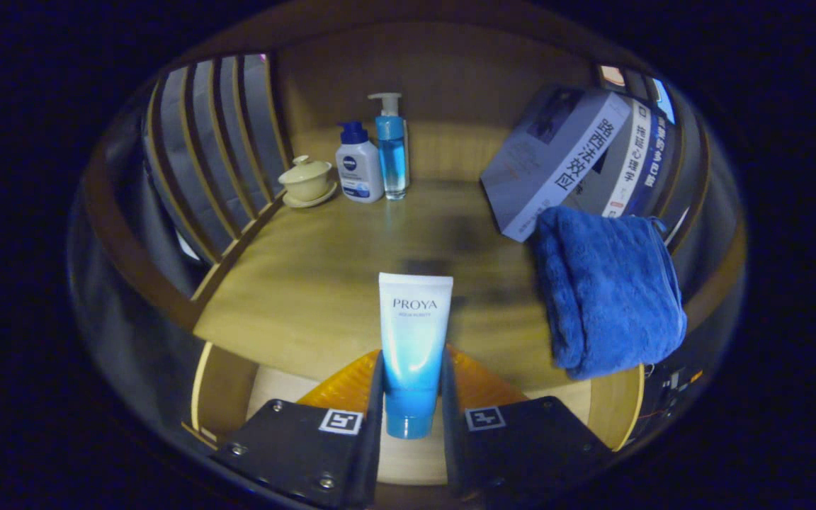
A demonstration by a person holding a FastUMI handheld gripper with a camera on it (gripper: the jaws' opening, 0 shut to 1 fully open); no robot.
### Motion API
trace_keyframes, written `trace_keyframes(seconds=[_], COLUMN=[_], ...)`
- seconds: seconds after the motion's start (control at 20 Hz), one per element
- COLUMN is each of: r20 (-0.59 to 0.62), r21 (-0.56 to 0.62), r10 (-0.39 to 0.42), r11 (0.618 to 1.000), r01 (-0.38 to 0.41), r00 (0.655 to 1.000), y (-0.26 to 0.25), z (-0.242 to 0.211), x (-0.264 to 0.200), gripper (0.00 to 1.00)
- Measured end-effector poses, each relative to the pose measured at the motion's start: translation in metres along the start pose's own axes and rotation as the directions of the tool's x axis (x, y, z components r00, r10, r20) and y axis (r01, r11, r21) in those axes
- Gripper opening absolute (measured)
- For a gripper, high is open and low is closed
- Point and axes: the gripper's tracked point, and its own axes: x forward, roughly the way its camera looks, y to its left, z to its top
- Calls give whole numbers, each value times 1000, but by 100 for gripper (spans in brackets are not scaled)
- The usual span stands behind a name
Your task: Pull open the drawer, take out the items inside it, and place them on the countertop above the cabinet.
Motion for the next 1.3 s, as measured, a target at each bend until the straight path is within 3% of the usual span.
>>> trace_keyframes(seconds=[0.25, 0.55, 0.7, 0.8, 0.85, 1.05, 1.3], r20=[15, 41, 62, 91, 111, 203, 355], r21=[56, 34, 54, 76, 82, 66, 39], r10=[-13, -26, 0, 26, 33, 80, 105], r11=[998, 999, 999, 997, 996, 993, 991], r01=[12, 25, -3, -33, -42, -96, -127], r00=[1000, 999, 998, 995, 993, 976, 929], y=[0, -2, 4, 8, 9, 16, 20], z=[22, 24, 24, 25, 27, 25, -5], x=[28, 37, 29, 14, 4, -54, -132], gripper=[38, 38, 50, 63, 64, 64, 64])
